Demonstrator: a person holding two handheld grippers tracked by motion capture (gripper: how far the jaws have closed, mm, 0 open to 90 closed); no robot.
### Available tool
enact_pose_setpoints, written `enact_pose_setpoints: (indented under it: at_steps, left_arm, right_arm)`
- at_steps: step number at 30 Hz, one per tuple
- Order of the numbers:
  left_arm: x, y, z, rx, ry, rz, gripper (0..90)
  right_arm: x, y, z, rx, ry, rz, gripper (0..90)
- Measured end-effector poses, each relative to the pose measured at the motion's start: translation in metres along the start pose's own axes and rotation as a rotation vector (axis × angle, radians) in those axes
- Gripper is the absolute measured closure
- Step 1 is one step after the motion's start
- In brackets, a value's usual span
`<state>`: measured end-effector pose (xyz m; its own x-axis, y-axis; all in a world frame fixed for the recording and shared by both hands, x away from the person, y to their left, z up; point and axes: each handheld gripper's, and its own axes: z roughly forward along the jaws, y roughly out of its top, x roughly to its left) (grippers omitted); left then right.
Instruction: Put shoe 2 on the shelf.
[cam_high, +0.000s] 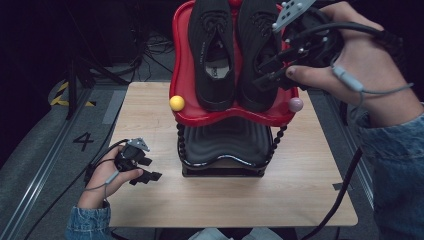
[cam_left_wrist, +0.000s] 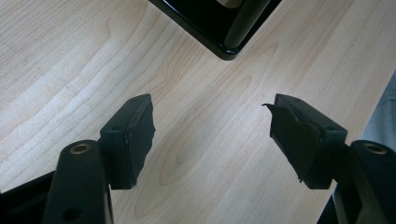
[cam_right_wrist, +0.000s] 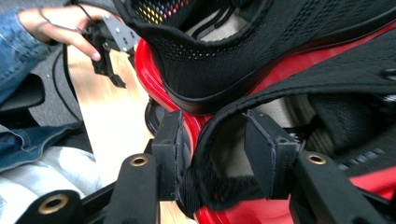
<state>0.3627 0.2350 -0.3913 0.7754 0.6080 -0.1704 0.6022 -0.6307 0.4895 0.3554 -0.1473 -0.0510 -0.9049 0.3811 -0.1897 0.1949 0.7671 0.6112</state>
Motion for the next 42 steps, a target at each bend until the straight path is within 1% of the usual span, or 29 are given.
enact_pose_setpoints:
  at_steps: [1,2,4,6,10,11,12,16,19,21,22,23,25,26,29,33,34,35,37,39,40,41,42]
  left_arm:
    - [0.000,0.000,0.000,0.000,-0.002,-0.003,31.3]
    - [0.000,-0.001,-0.001,0.000,0.000,-0.002,31.3]
    - [0.000,-0.002,-0.001,-0.001,-0.006,-0.010,31.3]
    - [0.000,-0.003,-0.002,-0.004,0.001,-0.012,31.3]
    - [0.001,-0.003,-0.002,-0.006,0.000,-0.014,30.9]
    - [0.000,-0.003,-0.002,-0.001,-0.004,-0.021,31.0]
    - [0.001,-0.003,-0.002,-0.001,-0.002,-0.018,30.9]
    - [0.001,-0.004,-0.002,-0.009,0.000,-0.019,30.8]
    - [0.001,-0.004,-0.002,-0.004,0.004,-0.016,30.8]
    - [0.001,-0.005,-0.002,-0.005,0.004,-0.023,30.7]
    - [0.002,-0.005,-0.003,-0.006,0.007,-0.020,30.8]
    - [0.002,-0.005,-0.003,-0.005,0.004,-0.025,30.8]
    - [0.003,-0.006,-0.004,-0.006,0.015,-0.019,30.7]
    - [0.003,-0.006,-0.004,-0.008,0.013,-0.025,30.7]
    - [0.004,-0.007,-0.007,-0.009,0.019,-0.021,30.7]
    - [0.004,-0.009,-0.007,-0.014,0.015,-0.045,30.7]
    - [0.004,-0.009,-0.007,-0.013,0.017,-0.045,30.7]
    - [0.004,-0.009,-0.007,-0.014,0.025,-0.039,30.7]
    - [0.004,-0.009,-0.007,-0.007,0.025,-0.041,30.6]
    - [0.003,-0.010,-0.007,-0.010,0.030,-0.038,30.6]
    - [0.003,-0.010,-0.008,-0.015,0.029,-0.038,30.7]
    - [0.003,-0.010,-0.008,-0.015,0.029,-0.038,30.7]
    - [0.002,-0.010,-0.009,-0.019,0.033,-0.037,30.7]
  right_arm:
    - [0.000,-0.003,-0.008,-0.024,-0.005,-0.001,56.8]
    - [0.000,-0.003,-0.008,-0.024,-0.005,-0.001,56.8]
    - [0.000,-0.006,-0.017,-0.044,-0.012,0.003,56.3]
    - [0.000,-0.009,-0.024,-0.061,-0.015,0.003,56.1]
    - [0.000,-0.017,-0.037,-0.079,-0.016,0.010,55.8]
    - [0.000,-0.019,-0.040,-0.082,-0.017,0.013,55.8]
    - [0.000,-0.022,-0.043,-0.085,-0.016,0.018,55.8]
    - [-0.002,-0.034,-0.051,-0.086,-0.032,0.037,55.3]
    - [-0.004,-0.045,-0.053,-0.069,-0.060,0.055,53.4]
    - [-0.006,-0.052,-0.055,-0.052,-0.085,0.066,53.0]
    - [-0.007,-0.058,-0.056,-0.048,-0.088,0.078,52.8]
    - [-0.008,-0.062,-0.057,-0.043,-0.091,0.088,52.7]
    - [-0.009,-0.069,-0.058,-0.034,-0.104,0.098,52.2]
    - [-0.010,-0.073,-0.058,-0.031,-0.108,0.104,52.0]
    - [-0.013,-0.089,-0.057,-0.015,-0.115,0.129,51.5]
    - [-0.017,-0.110,-0.051,0.028,-0.131,0.157,51.3]
    - [-0.019,-0.118,-0.047,0.035,-0.130,0.169,51.0]
    - [-0.020,-0.124,-0.045,0.043,-0.131,0.180,50.9]
    - [-0.022,-0.133,-0.041,0.055,-0.132,0.194,50.7]
    - [-0.025,-0.145,-0.034,0.063,-0.130,0.214,50.0]
    - [-0.027,-0.150,-0.031,0.068,-0.129,0.219,49.6]
    - [-0.027,-0.150,-0.031,0.068,-0.129,0.219,49.6]
    - [-0.028,-0.156,-0.027,0.068,-0.126,0.223,49.1]
